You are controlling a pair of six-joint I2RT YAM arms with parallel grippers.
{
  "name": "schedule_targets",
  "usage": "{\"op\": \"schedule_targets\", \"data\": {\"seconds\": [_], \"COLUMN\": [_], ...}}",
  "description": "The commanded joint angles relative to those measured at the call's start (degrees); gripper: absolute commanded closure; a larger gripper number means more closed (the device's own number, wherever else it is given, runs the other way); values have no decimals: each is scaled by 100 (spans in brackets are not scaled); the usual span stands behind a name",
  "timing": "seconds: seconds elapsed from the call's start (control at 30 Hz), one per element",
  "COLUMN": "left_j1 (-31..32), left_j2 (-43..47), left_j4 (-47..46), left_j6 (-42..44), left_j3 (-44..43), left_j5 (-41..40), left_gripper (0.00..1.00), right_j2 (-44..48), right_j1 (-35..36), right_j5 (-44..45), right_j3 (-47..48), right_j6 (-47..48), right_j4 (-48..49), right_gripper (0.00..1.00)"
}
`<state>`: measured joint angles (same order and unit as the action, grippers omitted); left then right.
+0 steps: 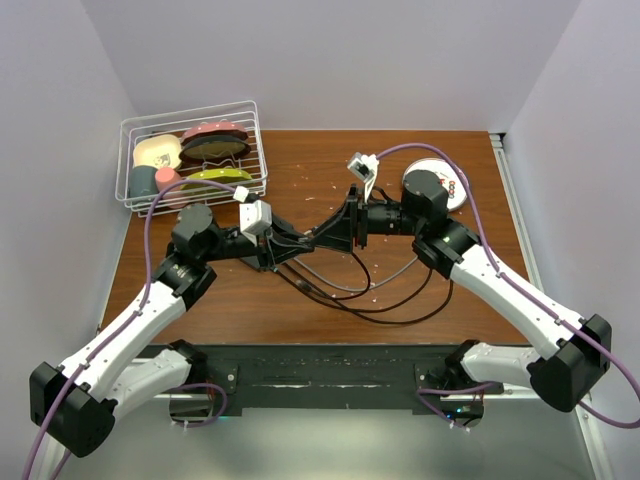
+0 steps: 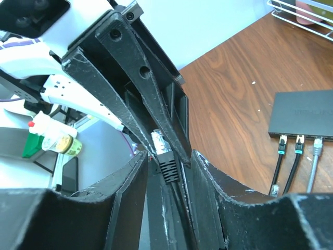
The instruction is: Insert the plug into the switch port
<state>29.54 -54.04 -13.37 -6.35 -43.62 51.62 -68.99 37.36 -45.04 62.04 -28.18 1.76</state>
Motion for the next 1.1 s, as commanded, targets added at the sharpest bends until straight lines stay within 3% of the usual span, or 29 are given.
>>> {"op": "schedule_targets", "data": {"seconds": [0.0,0.23,0.53,0.77,1.0,1.07], "left_j1": [-18,-10,-18,-10,-10,-18], "left_j2": [113,166,122,113,78,78], "left_j4": [-26,9,-8,-8,44,45], "left_j6": [108,134,143,152,178,178], "left_j3": [-235,-226,-235,-253,-270,-270], "left_j5": [-99,-178,-169,-161,-178,-204], "left_gripper": [100,100,100,100,100,100], "right_j2": [61,44,-79,-158,-176,-176], "right_j1": [-54,-115,-142,-159,-150,-150], "right_j5": [-199,-163,-242,-409,-567,-637], "right_j3": [309,396,353,274,229,229], "right_j6": [-152,23,-64,-337,-486,-486], "right_j4": [79,-456,-405,-18,193,202], "right_gripper": [59,57,57,66,82,90]}}
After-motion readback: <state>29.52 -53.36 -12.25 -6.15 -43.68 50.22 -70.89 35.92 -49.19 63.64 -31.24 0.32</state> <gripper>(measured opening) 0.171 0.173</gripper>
